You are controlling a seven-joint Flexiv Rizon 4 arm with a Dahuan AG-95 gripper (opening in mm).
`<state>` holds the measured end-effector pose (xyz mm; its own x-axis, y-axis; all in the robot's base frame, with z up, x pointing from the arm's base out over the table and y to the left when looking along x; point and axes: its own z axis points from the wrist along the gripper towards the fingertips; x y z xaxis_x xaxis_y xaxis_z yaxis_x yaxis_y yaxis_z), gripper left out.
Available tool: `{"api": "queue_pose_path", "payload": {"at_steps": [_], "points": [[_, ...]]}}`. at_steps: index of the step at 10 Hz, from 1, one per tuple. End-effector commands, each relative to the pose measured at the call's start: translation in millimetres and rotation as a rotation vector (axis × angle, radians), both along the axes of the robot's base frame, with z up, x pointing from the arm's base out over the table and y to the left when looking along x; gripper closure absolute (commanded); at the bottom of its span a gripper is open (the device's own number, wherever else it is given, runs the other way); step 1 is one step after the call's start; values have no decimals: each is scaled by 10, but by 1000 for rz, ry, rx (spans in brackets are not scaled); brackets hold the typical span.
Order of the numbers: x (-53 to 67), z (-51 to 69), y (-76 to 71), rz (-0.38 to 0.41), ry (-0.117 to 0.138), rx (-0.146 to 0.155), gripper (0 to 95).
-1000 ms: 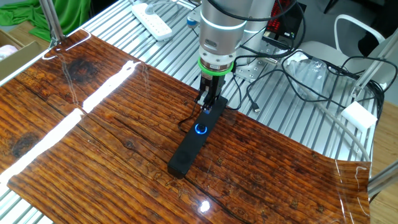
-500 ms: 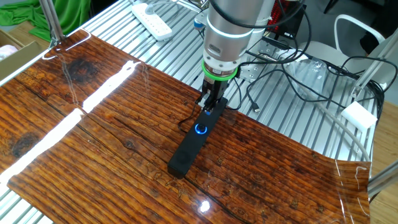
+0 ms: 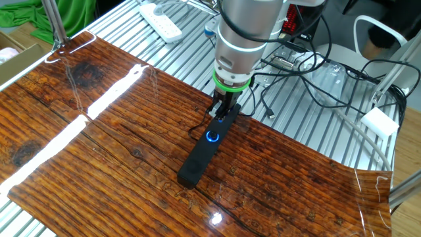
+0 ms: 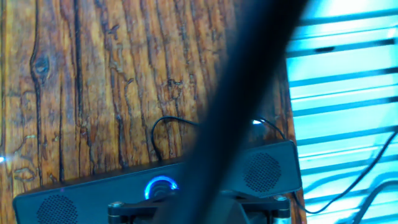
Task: Turn the knob to decrease the volume of the speaker
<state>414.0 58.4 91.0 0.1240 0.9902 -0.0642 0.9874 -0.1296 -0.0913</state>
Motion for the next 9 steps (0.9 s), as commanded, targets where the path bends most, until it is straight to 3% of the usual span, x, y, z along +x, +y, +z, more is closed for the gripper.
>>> {"api": "queue_pose_path", "payload": {"at_steps": [1, 6, 9], "points": [[5, 11, -2, 1, 13, 3, 950], [22, 15, 13, 35, 2, 21, 950], [74, 11, 46, 63, -43, 24, 950]]}}
